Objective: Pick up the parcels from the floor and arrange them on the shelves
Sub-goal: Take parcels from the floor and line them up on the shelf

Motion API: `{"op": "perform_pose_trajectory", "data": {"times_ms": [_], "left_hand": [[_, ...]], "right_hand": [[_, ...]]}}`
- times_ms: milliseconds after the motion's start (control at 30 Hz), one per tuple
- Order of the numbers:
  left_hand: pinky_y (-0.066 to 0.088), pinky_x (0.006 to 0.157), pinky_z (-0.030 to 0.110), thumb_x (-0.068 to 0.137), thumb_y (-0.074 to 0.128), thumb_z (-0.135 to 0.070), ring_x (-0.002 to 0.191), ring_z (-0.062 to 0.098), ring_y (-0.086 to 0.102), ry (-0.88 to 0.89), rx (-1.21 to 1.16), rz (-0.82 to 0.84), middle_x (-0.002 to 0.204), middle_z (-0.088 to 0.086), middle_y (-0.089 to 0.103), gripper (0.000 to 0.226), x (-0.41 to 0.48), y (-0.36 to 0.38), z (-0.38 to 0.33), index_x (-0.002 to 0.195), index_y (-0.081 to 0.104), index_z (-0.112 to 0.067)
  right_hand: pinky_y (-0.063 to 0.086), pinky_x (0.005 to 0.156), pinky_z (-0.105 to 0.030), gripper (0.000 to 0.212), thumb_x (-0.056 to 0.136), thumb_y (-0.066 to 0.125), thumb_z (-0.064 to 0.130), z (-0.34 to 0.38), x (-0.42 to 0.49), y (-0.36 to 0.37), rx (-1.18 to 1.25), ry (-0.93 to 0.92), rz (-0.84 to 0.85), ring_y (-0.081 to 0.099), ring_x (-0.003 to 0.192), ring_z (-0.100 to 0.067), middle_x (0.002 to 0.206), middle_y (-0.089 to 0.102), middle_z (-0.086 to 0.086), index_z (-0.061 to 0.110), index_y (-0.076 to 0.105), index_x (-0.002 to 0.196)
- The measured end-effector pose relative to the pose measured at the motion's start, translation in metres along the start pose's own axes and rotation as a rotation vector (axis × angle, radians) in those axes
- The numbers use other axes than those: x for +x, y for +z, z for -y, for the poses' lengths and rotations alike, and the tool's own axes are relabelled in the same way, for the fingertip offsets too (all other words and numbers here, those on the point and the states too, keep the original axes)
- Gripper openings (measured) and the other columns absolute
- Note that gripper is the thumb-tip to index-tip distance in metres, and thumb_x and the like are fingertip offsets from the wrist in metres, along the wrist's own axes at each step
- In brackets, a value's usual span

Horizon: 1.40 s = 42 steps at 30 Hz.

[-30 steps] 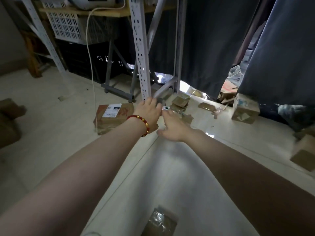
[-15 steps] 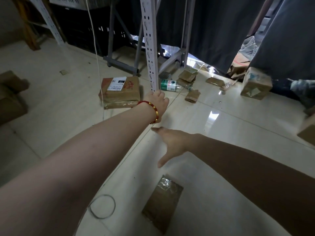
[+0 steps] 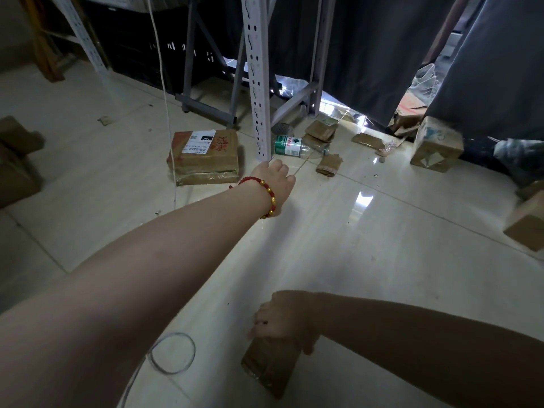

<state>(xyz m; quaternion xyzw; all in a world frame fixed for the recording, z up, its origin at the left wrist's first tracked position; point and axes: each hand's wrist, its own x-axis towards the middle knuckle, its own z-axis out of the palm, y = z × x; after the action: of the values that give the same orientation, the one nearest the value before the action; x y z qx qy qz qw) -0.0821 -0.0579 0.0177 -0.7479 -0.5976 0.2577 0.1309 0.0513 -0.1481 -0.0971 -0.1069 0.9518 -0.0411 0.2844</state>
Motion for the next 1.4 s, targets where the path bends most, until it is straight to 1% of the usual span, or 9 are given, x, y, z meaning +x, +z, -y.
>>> {"op": "perform_pose_trajectory", "data": {"times_ms": [100, 333, 533, 667, 867, 1033, 1133, 1267, 1400], "left_hand": [[0.038, 0.104, 0.042, 0.090, 0.062, -0.037, 0.133, 0.031, 0.036, 0.000, 0.004, 0.008, 0.144, 0.016, 0.039, 0.065, 0.000, 0.000, -0.001, 0.143, 0.035, -0.009], [0.039, 0.103, 0.041, 0.091, 0.061, -0.037, 0.131, 0.030, 0.038, -0.003, -0.027, 0.025, 0.142, 0.015, 0.041, 0.063, 0.000, 0.000, 0.000, 0.142, 0.036, -0.009], [0.040, 0.104, 0.042, 0.091, 0.063, -0.037, 0.132, 0.030, 0.038, 0.016, -0.042, 0.040, 0.143, 0.016, 0.041, 0.066, 0.004, 0.001, -0.006, 0.143, 0.035, -0.008], [0.039, 0.104, 0.042, 0.096, 0.053, -0.040, 0.130, 0.030, 0.040, -0.016, -0.163, 0.032, 0.141, 0.015, 0.043, 0.058, 0.006, 0.002, -0.007, 0.142, 0.036, -0.009], [0.049, 0.096, 0.046, 0.099, 0.031, -0.057, 0.115, 0.032, 0.054, -0.302, -0.818, -0.036, 0.130, 0.018, 0.054, 0.064, 0.017, -0.009, 0.007, 0.138, 0.039, -0.007], [0.052, 0.091, 0.046, 0.090, 0.032, -0.074, 0.105, 0.026, 0.052, -0.408, -1.519, -0.065, 0.124, 0.007, 0.054, 0.078, 0.021, -0.035, 0.016, 0.137, 0.045, -0.014], [0.059, 0.075, 0.044, 0.081, 0.034, -0.083, 0.107, 0.028, 0.056, -0.404, -1.879, 0.026, 0.121, 0.004, 0.052, 0.085, 0.017, -0.050, 0.019, 0.140, 0.048, -0.024], [0.062, 0.072, 0.043, 0.077, 0.050, -0.080, 0.096, 0.025, 0.067, -0.430, -2.044, -0.010, 0.109, 0.007, 0.069, 0.072, 0.018, -0.066, 0.021, 0.114, 0.063, -0.019], [0.062, 0.071, 0.039, 0.079, 0.068, -0.061, 0.091, 0.022, 0.068, -0.431, -1.994, -0.087, 0.100, 0.005, 0.068, 0.042, 0.021, -0.074, 0.012, 0.098, 0.060, -0.023]], "right_hand": [[0.050, 0.072, -0.037, 0.101, 0.035, 0.097, 0.030, -0.001, -0.010, 0.018, 0.020, 0.070, -0.105, 0.063, 0.089, -0.033, 0.103, 0.064, -0.014, 0.006, 0.059, 0.126], [0.039, 0.105, -0.041, 0.090, 0.073, 0.082, 0.037, -0.043, -0.047, 0.022, 0.233, 0.591, -0.315, 0.049, 0.123, -0.027, 0.136, 0.050, -0.008, 0.015, 0.035, 0.146], [0.047, 0.095, -0.037, 0.084, 0.070, 0.082, 0.040, -0.069, -0.063, 0.016, 0.379, 0.819, -0.446, 0.055, 0.112, -0.023, 0.127, 0.056, -0.005, 0.018, 0.040, 0.139], [0.051, 0.078, -0.030, 0.085, 0.059, 0.088, 0.040, -0.079, -0.074, 0.003, 0.733, 0.960, -0.760, 0.057, 0.100, -0.018, 0.116, 0.057, 0.001, 0.020, 0.048, 0.131], [0.050, 0.079, -0.029, 0.077, 0.059, 0.086, 0.031, -0.097, -0.092, -0.018, 1.152, 1.078, -1.212, 0.058, 0.100, -0.020, 0.112, 0.057, 0.000, 0.018, 0.055, 0.129], [0.051, 0.074, -0.021, 0.063, 0.074, 0.081, 0.009, -0.106, -0.103, -0.038, 1.562, 0.860, -1.619, 0.064, 0.100, -0.010, 0.113, 0.064, 0.002, 0.022, 0.054, 0.129], [0.051, 0.085, -0.014, 0.081, 0.067, 0.087, 0.009, -0.110, -0.114, -0.050, 1.284, 0.859, -1.718, 0.057, 0.108, 0.005, 0.119, 0.059, 0.014, 0.026, 0.042, 0.133], [0.040, 0.110, -0.031, 0.082, 0.069, 0.081, 0.003, -0.125, -0.137, -0.054, 0.624, 1.054, -1.622, 0.034, 0.142, -0.019, 0.156, 0.029, -0.001, 0.025, 0.041, 0.138], [0.043, 0.094, -0.023, 0.089, 0.072, 0.079, -0.003, -0.126, -0.146, -0.051, 0.387, 1.156, -1.543, 0.030, 0.145, -0.024, 0.164, 0.004, 0.005, 0.031, 0.037, 0.143]]}}
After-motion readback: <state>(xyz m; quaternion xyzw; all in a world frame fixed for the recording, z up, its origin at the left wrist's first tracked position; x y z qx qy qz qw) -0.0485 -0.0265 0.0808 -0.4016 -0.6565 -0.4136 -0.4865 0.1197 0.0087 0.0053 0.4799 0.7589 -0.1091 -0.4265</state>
